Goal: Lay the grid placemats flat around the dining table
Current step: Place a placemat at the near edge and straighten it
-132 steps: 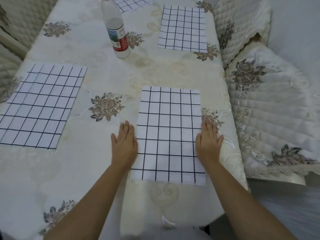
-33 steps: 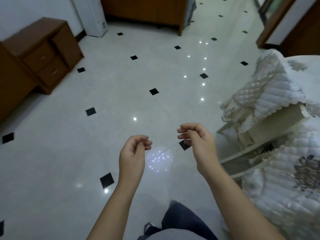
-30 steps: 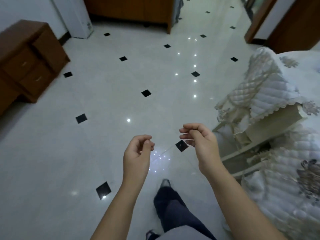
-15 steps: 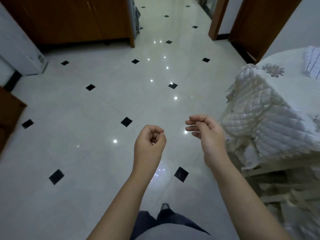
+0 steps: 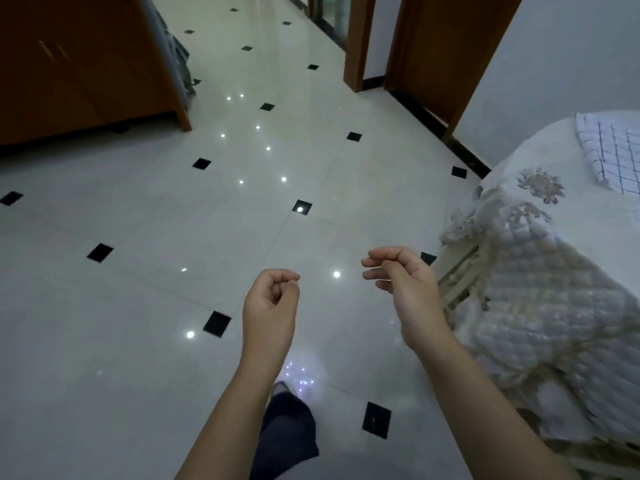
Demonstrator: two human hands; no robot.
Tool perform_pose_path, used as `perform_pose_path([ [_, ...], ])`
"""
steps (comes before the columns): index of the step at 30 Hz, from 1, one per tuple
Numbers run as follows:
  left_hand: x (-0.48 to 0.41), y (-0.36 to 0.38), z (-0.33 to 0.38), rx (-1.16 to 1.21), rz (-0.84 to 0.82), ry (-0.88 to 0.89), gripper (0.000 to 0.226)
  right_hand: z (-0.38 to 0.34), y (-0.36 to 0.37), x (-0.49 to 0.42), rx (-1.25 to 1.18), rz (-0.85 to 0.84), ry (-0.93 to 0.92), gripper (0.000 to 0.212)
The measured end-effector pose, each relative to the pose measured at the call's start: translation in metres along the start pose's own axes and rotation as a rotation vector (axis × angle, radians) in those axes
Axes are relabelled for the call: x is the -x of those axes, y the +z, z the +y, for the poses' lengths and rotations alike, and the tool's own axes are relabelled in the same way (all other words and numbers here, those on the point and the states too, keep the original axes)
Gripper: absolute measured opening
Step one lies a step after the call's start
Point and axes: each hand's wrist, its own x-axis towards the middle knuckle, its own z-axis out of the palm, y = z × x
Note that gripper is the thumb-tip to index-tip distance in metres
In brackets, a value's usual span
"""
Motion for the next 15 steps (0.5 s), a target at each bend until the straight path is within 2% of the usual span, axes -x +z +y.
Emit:
perform_pose_path([
  [3,-0.071,0.006,0.03,-0.008,-0.073,0.042,0.026,-0.03,0.035,-0.046,-0.005,-0.003,-0.071,0.034],
  [6,-0.127,0.029,0.052,-0.033,-0.201,0.097,0.026,-0.047,0.05,-0.088,-0.021,0.064,-0.112,0.035],
  [15,-0.247,0.146,0.06,-0.067,-0.531,0.106,0.025,-0.053,-0.004,-0.219,-0.082,0.433,-0.035,0.034],
])
